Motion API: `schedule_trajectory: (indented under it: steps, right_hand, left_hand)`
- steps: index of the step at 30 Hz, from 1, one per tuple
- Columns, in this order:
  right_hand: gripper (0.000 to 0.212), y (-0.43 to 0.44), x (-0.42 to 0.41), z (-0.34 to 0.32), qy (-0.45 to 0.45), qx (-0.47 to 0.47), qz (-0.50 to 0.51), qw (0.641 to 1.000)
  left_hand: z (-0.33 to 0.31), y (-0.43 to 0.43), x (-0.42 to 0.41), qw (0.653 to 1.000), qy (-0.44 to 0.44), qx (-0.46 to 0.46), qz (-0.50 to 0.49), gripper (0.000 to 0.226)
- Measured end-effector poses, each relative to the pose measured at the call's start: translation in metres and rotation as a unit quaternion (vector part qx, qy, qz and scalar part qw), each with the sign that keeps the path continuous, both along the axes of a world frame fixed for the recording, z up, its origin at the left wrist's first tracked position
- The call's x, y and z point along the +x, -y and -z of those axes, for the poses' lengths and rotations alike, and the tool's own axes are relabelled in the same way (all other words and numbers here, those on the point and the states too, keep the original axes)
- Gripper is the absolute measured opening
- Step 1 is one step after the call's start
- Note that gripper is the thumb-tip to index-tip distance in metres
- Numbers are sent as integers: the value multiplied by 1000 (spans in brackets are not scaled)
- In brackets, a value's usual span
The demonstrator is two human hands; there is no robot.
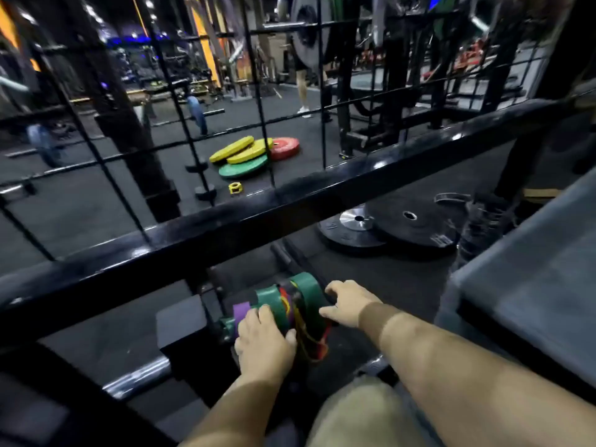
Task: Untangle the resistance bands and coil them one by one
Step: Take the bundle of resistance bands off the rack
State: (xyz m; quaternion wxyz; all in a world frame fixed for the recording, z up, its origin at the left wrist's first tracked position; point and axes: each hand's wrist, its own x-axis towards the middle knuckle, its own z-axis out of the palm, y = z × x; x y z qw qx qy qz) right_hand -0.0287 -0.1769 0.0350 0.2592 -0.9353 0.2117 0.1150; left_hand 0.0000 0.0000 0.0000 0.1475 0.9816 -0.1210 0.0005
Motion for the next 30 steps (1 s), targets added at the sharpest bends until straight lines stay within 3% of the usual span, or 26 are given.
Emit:
schedule_trajectory:
  steps: [7,14,19,22,26,30]
  right_hand:
    - [91,-19,30,20,8,126,91,988]
    - [106,-20,49,40,4,212,138,968]
    - [112,-18,53,45,-17,217,145,965]
    - [135,-16,56,55,-20,227,135,964]
    - [125,-17,49,46,5,278,182,943]
    - [128,-20,45,47,4,354,214,910]
  left_hand:
    - [15,-6,1,982,-34,-136,-126,81]
    - [30,-1,2,886,-70,-307,-340,89]
    - [33,10,11,832,-142,-371,-387,101]
    - [41,13,13,815,-150,-405,-386,103]
    - [44,13,13,753,-160,-501,-395,92]
    - [47,9,8,731,-146,-529,-406,79]
